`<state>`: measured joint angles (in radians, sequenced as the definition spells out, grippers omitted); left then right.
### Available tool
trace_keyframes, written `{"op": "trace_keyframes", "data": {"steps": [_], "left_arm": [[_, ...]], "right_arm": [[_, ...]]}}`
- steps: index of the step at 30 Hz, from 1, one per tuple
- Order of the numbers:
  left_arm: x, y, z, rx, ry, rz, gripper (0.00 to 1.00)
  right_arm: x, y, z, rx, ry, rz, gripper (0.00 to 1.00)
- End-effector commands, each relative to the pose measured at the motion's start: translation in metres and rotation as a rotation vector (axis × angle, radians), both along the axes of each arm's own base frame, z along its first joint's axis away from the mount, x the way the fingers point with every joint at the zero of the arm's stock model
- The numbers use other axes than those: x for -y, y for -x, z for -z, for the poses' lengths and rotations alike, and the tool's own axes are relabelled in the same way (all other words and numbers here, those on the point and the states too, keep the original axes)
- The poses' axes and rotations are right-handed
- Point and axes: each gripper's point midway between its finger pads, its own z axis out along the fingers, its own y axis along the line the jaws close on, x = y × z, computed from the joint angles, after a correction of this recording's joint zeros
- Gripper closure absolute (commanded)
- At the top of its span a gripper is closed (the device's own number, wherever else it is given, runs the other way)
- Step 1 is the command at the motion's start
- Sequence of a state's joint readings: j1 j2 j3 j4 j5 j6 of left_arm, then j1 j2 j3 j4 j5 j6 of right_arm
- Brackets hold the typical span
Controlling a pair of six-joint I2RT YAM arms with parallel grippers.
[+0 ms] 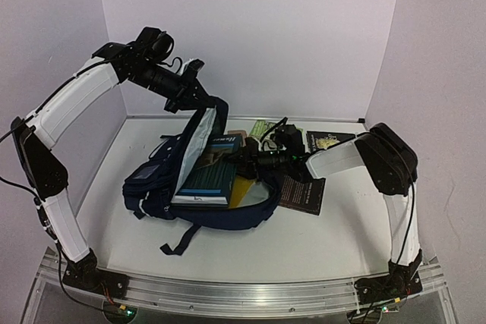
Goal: Pack the student bag
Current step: Place the book in the student bag.
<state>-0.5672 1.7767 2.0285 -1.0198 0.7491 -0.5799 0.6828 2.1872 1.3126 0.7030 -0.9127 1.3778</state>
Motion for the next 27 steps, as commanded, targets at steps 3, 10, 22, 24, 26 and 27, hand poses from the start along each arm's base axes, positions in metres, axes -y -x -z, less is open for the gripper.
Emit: {"op": "trace_keyframes", "data": {"steps": [3,10,22,24,26,27], "left_arm": [[0.003,-0.003,-0.061,0.17,0.142,-0.002,1.0],[0.007,-0.003,-0.065,0.168,0.158,0.021,1.0],[0.028,-0.009,-0.088,0.176,0.298,0.095,1.0],[0.025,-0.008,-0.093,0.194,0.288,0.083,1.0],[0.023,-0.008,-0.093,0.192,0.282,0.076,1.0],[0.024,-0.008,-0.092,0.186,0.285,0.079,1.0]], "right_arm": [[0.021,-0.018,-0.073,0.228,-0.056,0.094,1.0],[0.027,-0.038,-0.059,0.305,0.061,0.15,1.0],[0.0,-0.044,-0.058,0.34,0.071,0.259,1.0],[0.009,-0.045,-0.064,0.39,0.109,0.264,1.0],[0.019,-0.044,-0.061,0.467,0.195,0.266,1.0],[0.018,-0.041,-0.062,0.469,0.182,0.252,1.0]]}}
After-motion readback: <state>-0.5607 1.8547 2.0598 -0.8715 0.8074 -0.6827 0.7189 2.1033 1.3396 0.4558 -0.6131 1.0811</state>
